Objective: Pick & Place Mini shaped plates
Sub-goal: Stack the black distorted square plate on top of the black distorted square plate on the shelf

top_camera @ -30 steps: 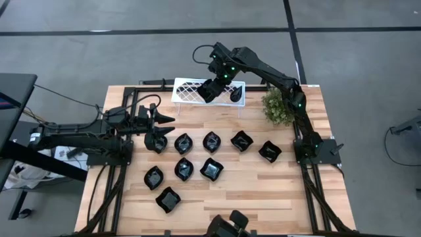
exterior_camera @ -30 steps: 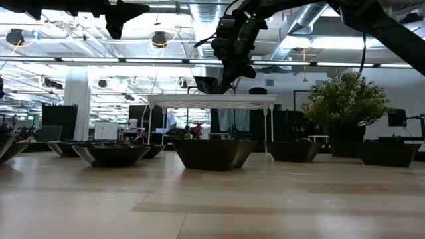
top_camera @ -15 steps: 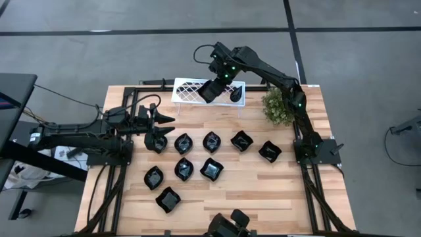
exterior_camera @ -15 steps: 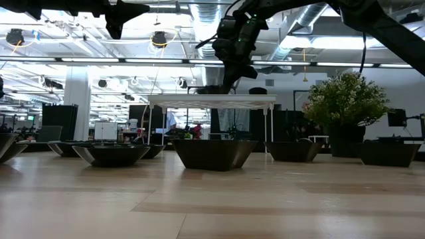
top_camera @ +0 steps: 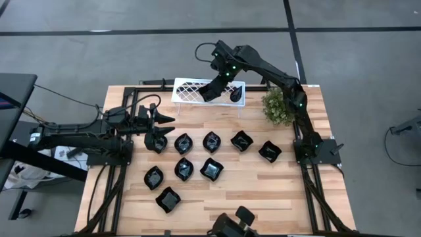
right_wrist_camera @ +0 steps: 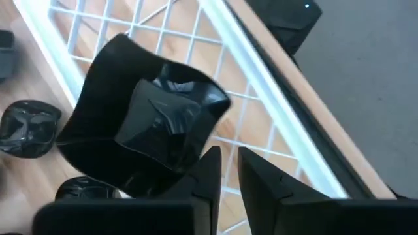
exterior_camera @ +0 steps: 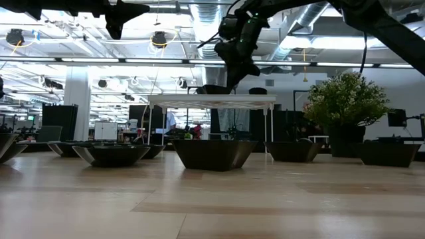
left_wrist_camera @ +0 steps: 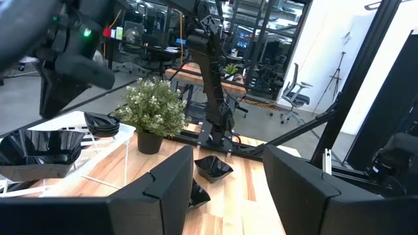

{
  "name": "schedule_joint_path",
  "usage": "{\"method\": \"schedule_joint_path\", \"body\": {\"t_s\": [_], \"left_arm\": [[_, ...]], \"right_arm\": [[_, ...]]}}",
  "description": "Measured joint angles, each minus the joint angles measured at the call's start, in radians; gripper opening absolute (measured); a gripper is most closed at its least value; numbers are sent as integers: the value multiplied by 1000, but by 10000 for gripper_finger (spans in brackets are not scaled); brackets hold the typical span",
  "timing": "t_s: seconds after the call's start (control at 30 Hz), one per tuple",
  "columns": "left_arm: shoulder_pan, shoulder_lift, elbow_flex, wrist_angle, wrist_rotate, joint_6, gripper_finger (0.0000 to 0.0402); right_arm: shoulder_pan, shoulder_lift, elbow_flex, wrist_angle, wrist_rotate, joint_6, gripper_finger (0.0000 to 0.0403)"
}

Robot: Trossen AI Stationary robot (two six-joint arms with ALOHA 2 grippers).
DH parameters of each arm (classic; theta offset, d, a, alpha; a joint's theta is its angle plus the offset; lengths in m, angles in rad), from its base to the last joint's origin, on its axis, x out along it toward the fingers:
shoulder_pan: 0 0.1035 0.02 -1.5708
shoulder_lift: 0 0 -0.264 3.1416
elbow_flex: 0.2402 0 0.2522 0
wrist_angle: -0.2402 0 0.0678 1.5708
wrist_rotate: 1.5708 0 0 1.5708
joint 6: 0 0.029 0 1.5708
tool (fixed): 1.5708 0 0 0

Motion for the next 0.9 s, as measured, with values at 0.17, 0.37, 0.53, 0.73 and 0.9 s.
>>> {"method": "schedule_joint_path", "body": {"t_s": [0.17,0.37,0.53,0.73,0.9], "left_arm": [[0,0,0,0,0,0,188],[0,0,0,0,0,-7,188],[0,0,0,0,0,-11,188],[0,0,0,5,0,-11,188],[0,0,0,8,0,-11,188]], "right_arm": [[5,-80,0,-79,-5,1,46],[109,-233,0,-270,-7,44,43],[267,-364,-10,-266,1,74,43],[457,-520,-159,-264,61,232,32],[609,-670,-423,-263,150,437,19]]}}
